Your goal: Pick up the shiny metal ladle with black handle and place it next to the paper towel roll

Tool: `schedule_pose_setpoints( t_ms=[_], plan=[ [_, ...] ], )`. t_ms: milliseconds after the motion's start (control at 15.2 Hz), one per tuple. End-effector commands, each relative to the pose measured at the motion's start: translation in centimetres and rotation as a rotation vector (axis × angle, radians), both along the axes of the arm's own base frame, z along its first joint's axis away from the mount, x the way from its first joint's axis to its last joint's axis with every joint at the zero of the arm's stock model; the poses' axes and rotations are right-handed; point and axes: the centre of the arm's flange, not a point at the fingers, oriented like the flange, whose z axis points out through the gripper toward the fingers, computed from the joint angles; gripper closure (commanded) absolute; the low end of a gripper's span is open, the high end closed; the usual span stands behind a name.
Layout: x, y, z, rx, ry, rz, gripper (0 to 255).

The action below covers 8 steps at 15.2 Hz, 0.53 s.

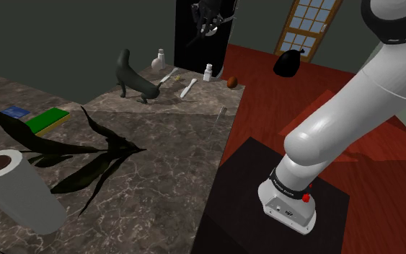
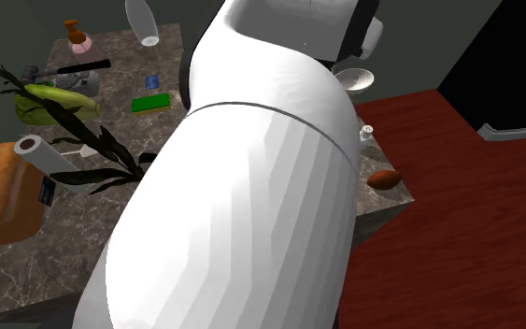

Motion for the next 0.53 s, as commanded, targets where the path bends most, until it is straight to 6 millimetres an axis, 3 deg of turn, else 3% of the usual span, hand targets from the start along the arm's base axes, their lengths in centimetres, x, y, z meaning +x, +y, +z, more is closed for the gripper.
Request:
schedule_pose_setpoints(
  t_ms=[0,462],
  plan=[
    [0.0,0.1,0.9,0.000,0.000,0.000,255],
    [-4.7,8.1,1.0,0.000,0.000,0.000,255]
  ],
)
